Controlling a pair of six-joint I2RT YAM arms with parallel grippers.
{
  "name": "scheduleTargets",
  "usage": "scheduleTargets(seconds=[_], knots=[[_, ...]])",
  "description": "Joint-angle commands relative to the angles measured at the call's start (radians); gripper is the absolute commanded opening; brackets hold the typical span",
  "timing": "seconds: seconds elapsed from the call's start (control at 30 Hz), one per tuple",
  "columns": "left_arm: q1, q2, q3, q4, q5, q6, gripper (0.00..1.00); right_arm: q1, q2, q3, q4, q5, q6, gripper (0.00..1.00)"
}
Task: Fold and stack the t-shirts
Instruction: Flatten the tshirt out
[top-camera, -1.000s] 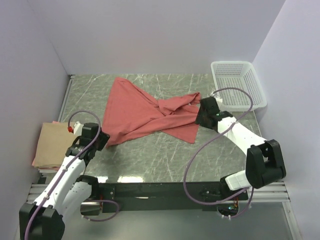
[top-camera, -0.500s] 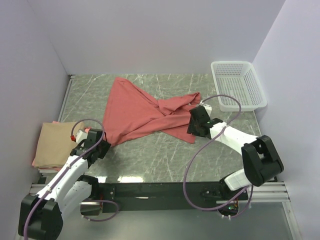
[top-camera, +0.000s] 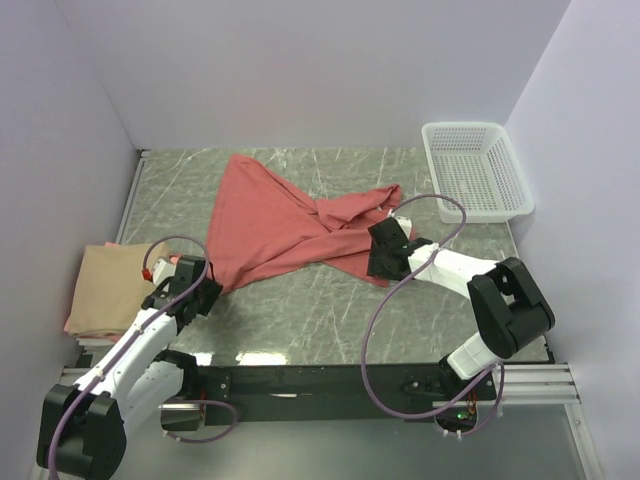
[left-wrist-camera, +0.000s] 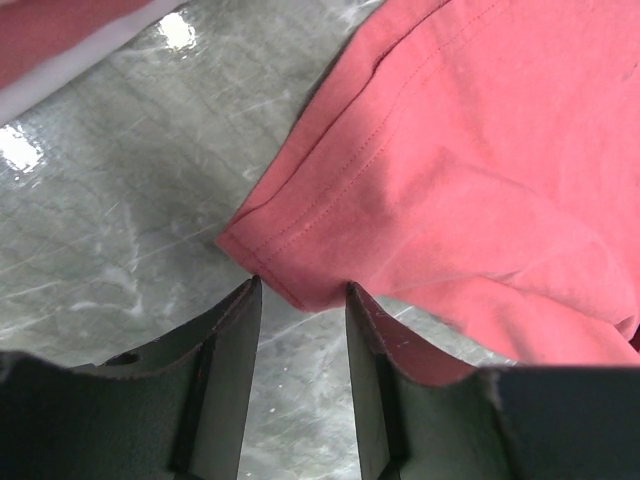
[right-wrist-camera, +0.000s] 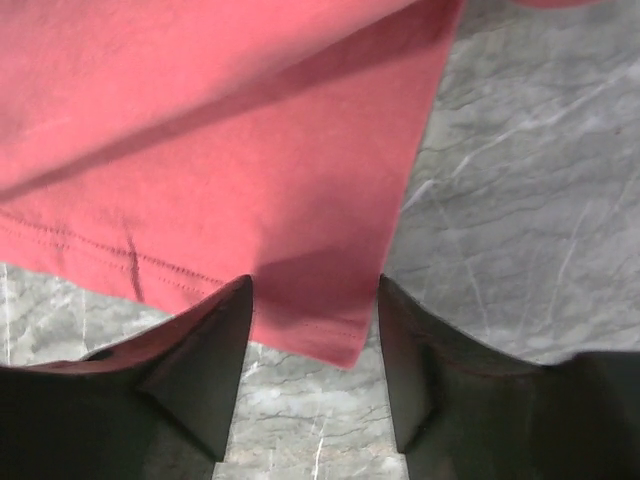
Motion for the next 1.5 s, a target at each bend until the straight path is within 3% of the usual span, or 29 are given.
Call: scheduleTargets(seconds=[0.0, 0.07, 0.13, 0.23, 0.37, 0.4, 0.43, 0.53, 0.63, 1.0, 1.47], knots=[[-0.004, 0.015, 0.043, 0.044, -0.001, 0.007, 0.44, 0.020, 0.003, 0.015, -0.006, 0.014, 0.007, 0.56], [-0.004, 0.022, 0.044, 0.048, 0.002, 0.010, 0.44, 0.032, 0.014, 0.029, -0.012, 0.020, 0.010, 0.40], [-0.004, 0.025, 0.049, 0.048, 0.000, 0.018, 0.44, 0.042, 0.025, 0.042, -0.031, 0.023, 0.010, 0.14], [-0.004, 0.026, 0.057, 0.050, -0.003, 0.023, 0.44, 0.039, -0.004, 0.045, -0.064, 0.038, 0.006, 0.00], [-0.002, 0.032, 0.066, 0.050, -0.003, 0.029, 0.43, 0.039, -0.105, 0.032, -0.101, 0.058, 0.006, 0.02], [-0.004, 0.032, 0.066, 0.053, -0.001, 0.029, 0.43, 0.039, -0.137, 0.032, -0.113, 0.058, 0.007, 0.08], [-0.002, 0.032, 0.066, 0.056, 0.000, 0.029, 0.43, 0.039, -0.145, 0.027, -0.115, 0.054, 0.009, 0.25], [-0.002, 0.027, 0.063, 0.059, 0.003, 0.029, 0.43, 0.037, -0.158, 0.007, -0.092, 0.028, 0.030, 0.52], [-0.004, 0.021, 0.061, 0.056, 0.008, 0.029, 0.43, 0.039, -0.152, -0.037, -0.066, 0.023, 0.078, 0.57], [-0.002, 0.016, 0.066, 0.060, 0.016, 0.039, 0.43, -0.011, -0.208, -0.163, 0.066, -0.046, 0.255, 0.56], [-0.002, 0.021, 0.071, 0.059, 0.023, 0.041, 0.42, -0.043, -0.164, -0.201, 0.149, -0.040, 0.305, 0.46]])
